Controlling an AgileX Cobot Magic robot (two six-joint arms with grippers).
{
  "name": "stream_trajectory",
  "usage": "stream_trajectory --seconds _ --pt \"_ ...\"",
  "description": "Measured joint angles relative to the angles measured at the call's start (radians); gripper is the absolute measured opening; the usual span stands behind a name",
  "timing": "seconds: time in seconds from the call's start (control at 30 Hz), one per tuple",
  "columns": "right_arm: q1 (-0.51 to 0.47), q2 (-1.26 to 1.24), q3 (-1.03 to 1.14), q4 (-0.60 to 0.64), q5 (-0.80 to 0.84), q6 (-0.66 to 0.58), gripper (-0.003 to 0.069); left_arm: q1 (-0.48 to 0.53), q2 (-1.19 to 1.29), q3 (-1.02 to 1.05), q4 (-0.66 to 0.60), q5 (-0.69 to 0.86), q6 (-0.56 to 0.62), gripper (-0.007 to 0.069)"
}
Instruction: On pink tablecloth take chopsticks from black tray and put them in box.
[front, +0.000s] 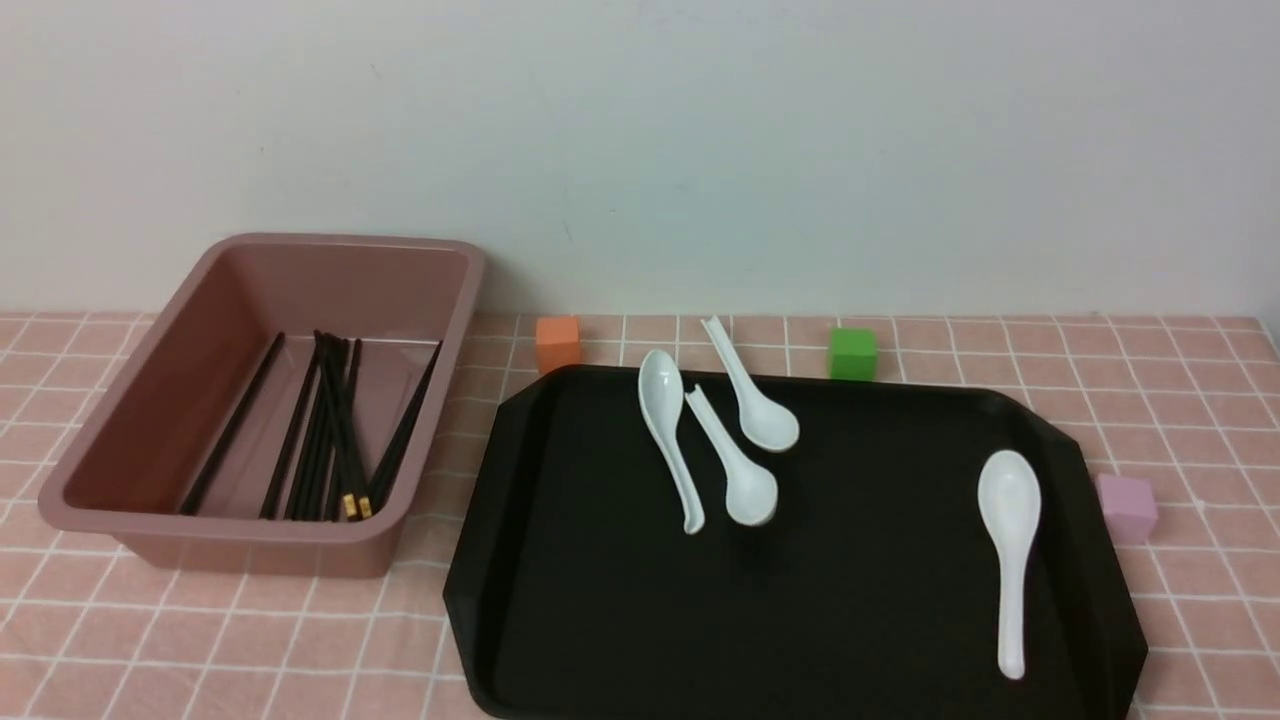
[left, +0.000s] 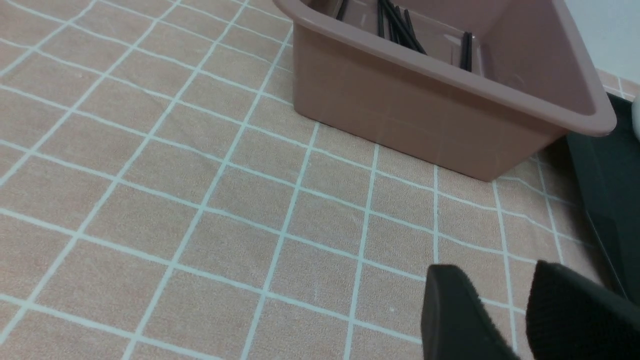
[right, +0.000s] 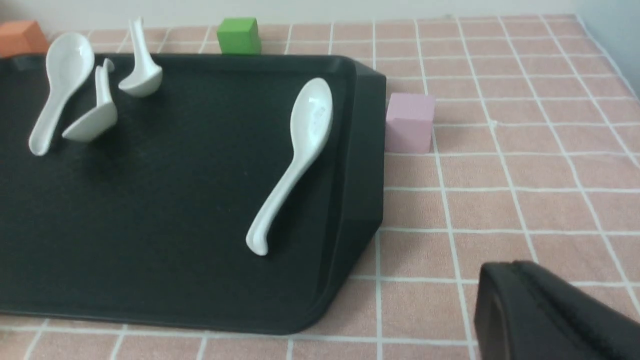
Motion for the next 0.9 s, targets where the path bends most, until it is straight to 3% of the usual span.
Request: stream_trajectory --seconds 0.9 --pt "0.0 0.0 -0.001 -0.002 0.007 -0.001 0.0005 0.0 0.0 0.0 0.0 0.0 0.0 0.0239"
